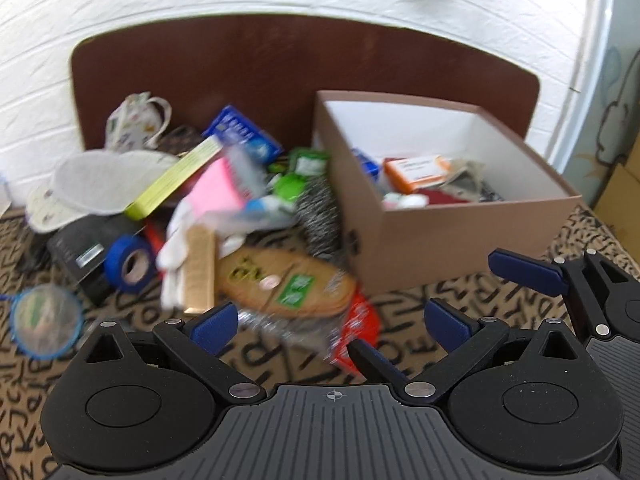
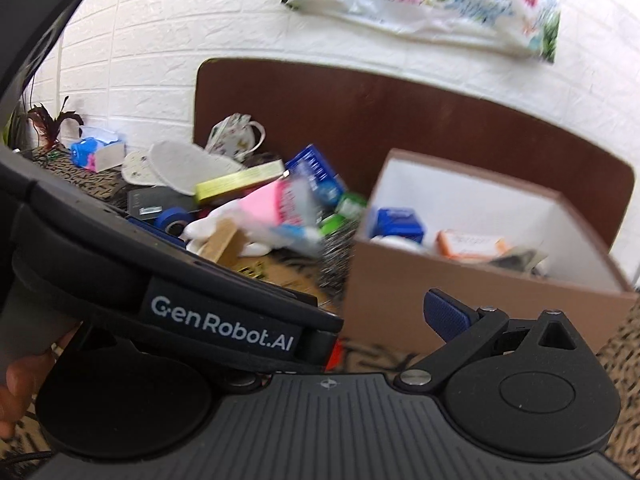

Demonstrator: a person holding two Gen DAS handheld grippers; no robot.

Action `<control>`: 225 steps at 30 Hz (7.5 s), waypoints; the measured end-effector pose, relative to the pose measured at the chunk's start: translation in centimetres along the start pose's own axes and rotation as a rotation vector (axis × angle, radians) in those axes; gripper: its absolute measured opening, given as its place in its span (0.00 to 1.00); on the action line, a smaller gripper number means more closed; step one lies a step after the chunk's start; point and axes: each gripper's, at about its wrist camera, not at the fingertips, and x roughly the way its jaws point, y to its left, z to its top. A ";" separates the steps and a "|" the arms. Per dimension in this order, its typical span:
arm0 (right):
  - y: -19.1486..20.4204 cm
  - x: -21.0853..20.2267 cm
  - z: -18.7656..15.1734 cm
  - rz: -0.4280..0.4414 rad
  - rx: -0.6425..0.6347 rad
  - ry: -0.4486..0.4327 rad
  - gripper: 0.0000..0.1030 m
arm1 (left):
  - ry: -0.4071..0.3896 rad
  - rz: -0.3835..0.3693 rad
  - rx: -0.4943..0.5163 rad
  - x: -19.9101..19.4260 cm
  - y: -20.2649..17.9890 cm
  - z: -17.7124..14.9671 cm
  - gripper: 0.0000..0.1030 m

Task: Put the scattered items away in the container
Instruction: 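Move both grippers back toward the remaining items on the table, then grasp the white glove with pink cuff with the left gripper while the right grasps the tan box, then lift the glove and tan box and carry both over the cardboard box, then open both grippers to drop the glove and tan box into the box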

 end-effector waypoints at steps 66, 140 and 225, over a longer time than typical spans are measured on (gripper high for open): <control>7.6 13.9 1.0 0.251 -0.005 0.162 0.20 | 0.081 -0.084 -0.207 8.0 15.3 1.0 0.00; 6.3 1.8 -5.5 0.308 -0.021 0.257 0.38 | 0.181 -0.032 -0.276 2.3 11.3 -6.9 0.45; -21.4 10.2 2.8 -0.396 0.021 0.060 0.86 | 0.114 -0.418 0.038 20.2 -11.7 15.9 1.00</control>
